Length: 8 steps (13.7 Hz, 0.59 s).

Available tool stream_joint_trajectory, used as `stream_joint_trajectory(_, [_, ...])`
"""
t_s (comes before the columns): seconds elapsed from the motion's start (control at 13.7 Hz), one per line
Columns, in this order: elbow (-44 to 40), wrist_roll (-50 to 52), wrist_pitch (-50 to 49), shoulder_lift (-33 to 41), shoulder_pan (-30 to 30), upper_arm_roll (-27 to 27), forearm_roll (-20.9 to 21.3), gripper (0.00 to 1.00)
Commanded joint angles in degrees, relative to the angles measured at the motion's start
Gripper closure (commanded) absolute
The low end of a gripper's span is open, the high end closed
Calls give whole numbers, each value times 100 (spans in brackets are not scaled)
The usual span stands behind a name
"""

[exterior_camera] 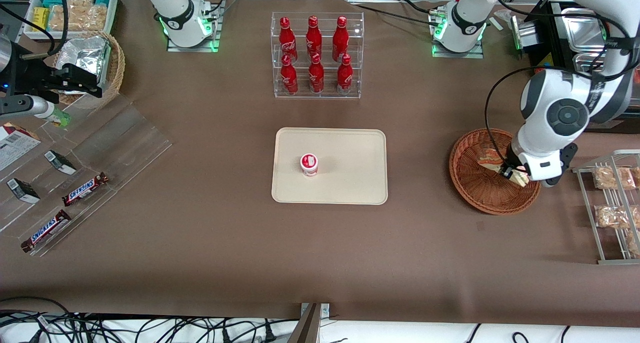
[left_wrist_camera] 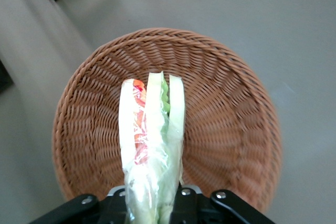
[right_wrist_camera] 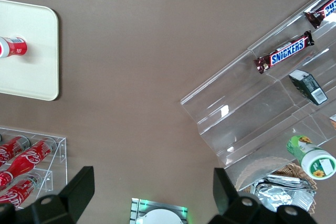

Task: Place sandwich from basket to tray
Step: 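Lift the sandwich and carry it toward the cream tray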

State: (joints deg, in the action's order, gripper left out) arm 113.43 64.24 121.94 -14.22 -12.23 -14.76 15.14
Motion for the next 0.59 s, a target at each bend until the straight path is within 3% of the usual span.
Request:
stream_joint_trajectory(0.0, [-898, -1024, -1160, 86, -16, -88, -528, 100])
stream_joint_trajectory(0.22, [-1813, -1982, -2181, 77, 45, -168, -1090, 100])
stream_joint_trajectory(0.51, [-2185, -2372, -2474, 43, 54, -965, -1110, 100])
